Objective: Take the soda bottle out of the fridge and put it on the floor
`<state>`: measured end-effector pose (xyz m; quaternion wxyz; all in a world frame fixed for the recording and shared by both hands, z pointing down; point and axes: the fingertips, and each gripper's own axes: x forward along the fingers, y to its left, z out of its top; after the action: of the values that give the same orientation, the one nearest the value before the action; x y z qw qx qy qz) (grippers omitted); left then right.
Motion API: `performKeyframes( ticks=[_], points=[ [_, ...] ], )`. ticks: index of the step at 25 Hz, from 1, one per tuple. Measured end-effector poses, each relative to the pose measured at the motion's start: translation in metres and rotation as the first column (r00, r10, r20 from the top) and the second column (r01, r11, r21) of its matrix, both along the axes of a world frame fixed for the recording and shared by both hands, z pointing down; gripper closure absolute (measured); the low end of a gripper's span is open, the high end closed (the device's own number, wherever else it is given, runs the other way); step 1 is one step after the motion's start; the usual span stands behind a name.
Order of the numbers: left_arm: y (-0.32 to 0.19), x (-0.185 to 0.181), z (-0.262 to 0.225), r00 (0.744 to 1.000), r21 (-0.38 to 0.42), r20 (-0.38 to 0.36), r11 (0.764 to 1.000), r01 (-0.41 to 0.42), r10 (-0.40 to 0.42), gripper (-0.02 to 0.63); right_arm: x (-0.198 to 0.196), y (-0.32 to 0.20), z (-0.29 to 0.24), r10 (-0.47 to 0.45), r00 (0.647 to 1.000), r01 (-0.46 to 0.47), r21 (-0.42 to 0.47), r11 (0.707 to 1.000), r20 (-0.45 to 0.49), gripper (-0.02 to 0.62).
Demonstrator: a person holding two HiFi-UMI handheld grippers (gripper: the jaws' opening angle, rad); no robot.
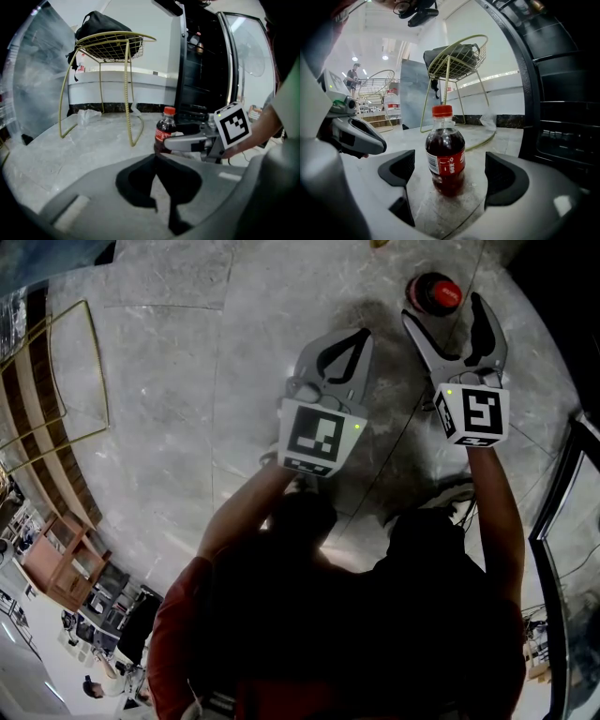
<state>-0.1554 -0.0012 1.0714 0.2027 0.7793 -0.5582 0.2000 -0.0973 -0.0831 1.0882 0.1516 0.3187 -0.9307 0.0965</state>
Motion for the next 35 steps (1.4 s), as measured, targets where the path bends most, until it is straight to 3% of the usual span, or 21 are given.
performKeyframes(
  ticks=[14,33,35],
  points=[
    [0.001,-0.001,-0.003,1.0,0.003,0.004,1.0,0.003,-0.003,0.606,0.036,0.045,-0.014,0.035,0.999,-0.034,-0.023,0.999,0.012,0.143],
    [0.002,0.004,-0.004,1.0,0.008,0.012,1.0,-0.001,0.001,0.606,0.037,0.053,-0.016,0.045,0.999,-0.045,-0.015,0.999,0.026,0.147],
    [0.002,0.004,-0.005,1.0,0.008,0.012,1.0,-0.002,0.001,0.606,0.037,0.053,-0.017,0.044,0.999,-0.044,-0.012,0.999,0.028,0.182]
  ],
)
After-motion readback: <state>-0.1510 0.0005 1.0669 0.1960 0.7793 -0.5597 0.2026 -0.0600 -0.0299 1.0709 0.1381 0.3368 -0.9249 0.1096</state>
